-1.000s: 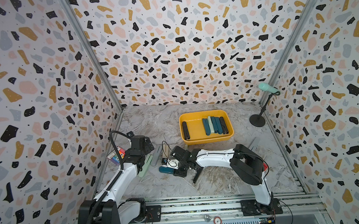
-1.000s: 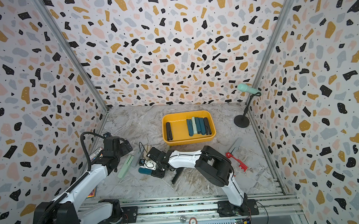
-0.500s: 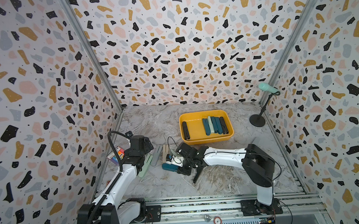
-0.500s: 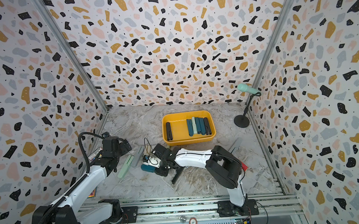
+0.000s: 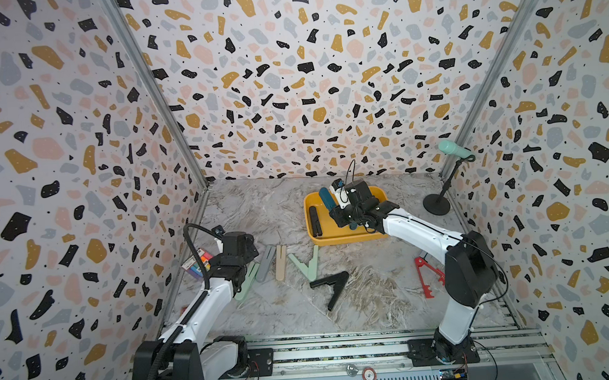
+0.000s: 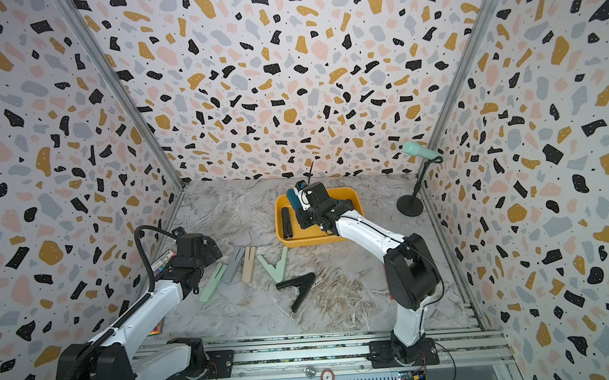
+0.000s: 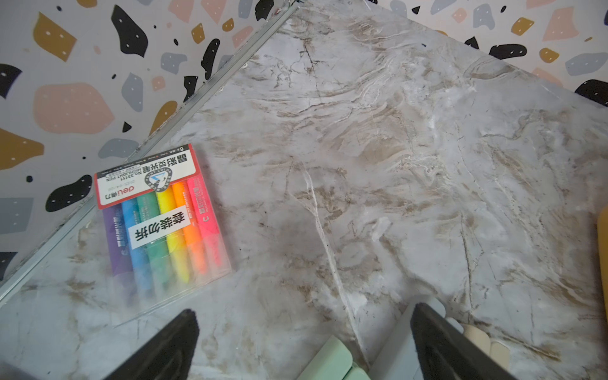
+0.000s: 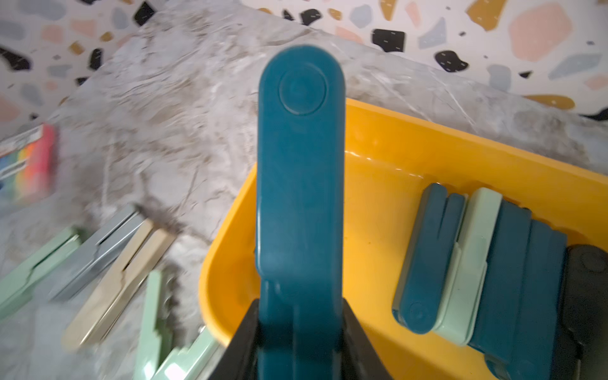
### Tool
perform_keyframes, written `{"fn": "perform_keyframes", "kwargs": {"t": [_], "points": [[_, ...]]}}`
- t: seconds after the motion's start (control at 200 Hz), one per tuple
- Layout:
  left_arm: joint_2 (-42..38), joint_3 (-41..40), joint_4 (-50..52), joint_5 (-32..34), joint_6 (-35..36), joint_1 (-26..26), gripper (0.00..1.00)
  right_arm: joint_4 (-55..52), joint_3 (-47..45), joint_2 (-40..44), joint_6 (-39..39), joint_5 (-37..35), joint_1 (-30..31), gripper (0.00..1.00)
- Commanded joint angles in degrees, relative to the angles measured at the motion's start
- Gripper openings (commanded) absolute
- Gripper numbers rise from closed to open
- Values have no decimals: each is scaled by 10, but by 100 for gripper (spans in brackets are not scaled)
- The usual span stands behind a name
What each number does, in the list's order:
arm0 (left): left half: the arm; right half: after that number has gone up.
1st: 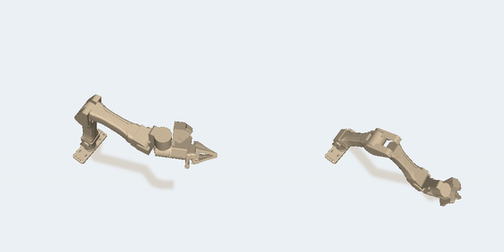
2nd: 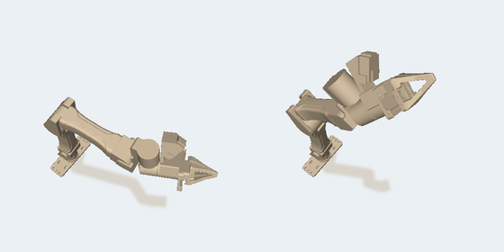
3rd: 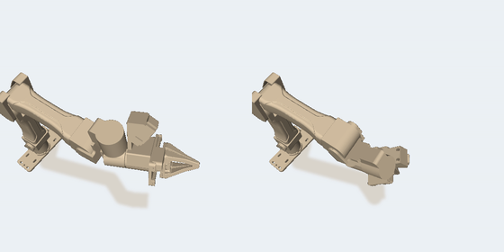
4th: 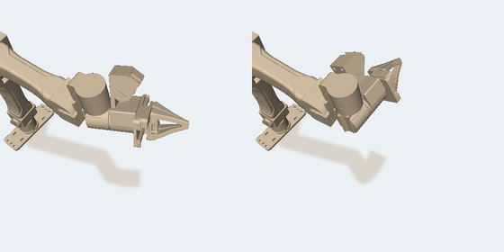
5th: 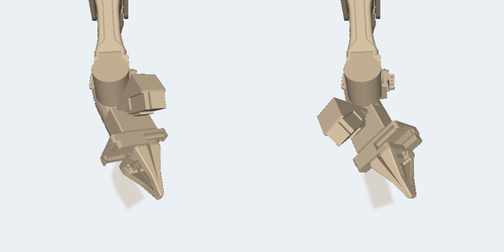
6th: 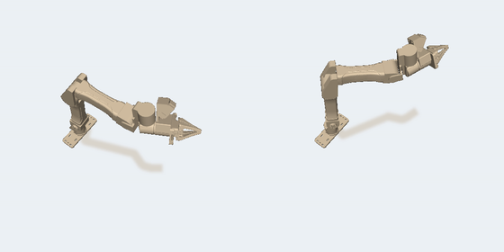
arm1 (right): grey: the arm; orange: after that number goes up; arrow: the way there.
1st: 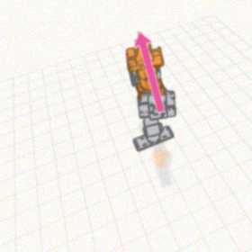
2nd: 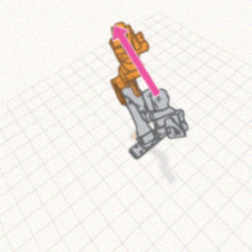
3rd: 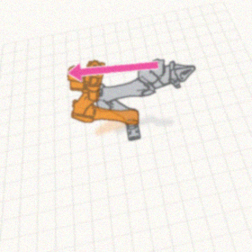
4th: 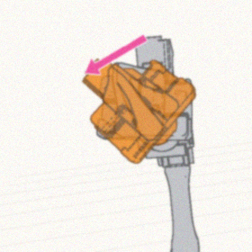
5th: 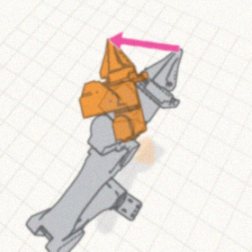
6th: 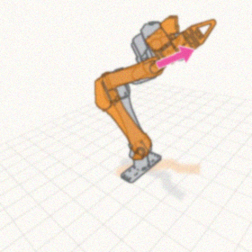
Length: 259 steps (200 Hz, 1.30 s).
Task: Put the pruning pliers into the storage box
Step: Place the pruning pliers in the storage box.
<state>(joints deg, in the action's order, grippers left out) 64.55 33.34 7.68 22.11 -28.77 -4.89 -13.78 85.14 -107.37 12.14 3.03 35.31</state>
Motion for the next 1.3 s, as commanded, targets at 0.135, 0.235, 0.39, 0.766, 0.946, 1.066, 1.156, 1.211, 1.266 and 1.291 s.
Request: {"fn": "perform_keyframes", "kwargs": {"t": [0.135, 0.235, 0.39, 0.766, 0.946, 1.066, 1.156, 1.211, 1.266, 1.291], "points": [[-1, -5, -21, 11, -3, 3, 99, -65, 119, -126, 86, -13, -5, 15], [0, -4, -21, 12, -2, 3, 99, -73, 146, -158, 93, -22, -6, 17], [0, -7, -22, 14, 0, 3, 100, -102, 182, -197, 96, -30, -8, 26], [-1, -6, -22, 17, 6, 3, 99, -145, 220, -243, 89, -54, -8, 48], [0, -3, -24, 19, 7, 3, 100, -153, 227, -247, 84, -55, -7, 46], [0, -3, -26, 21, 7, 3, 99, -154, 227, -247, 82, -56, -5, 23], [1, -4, -28, 25, 6, 3, 99, -152, 226, -245, 84, -57, -2, 9], [3, -6, -30, 28, 6, 3, 99, -149, 226, -243, 88, -59, 0, 0], [6, -7, -30, 31, 7, 3, 100, -145, 227, -241, 95, -59, 3, 0], [7, -7, -30, 32, 7, 3, 99, -144, 227, -241, 99, -57, 4, 0]]}}
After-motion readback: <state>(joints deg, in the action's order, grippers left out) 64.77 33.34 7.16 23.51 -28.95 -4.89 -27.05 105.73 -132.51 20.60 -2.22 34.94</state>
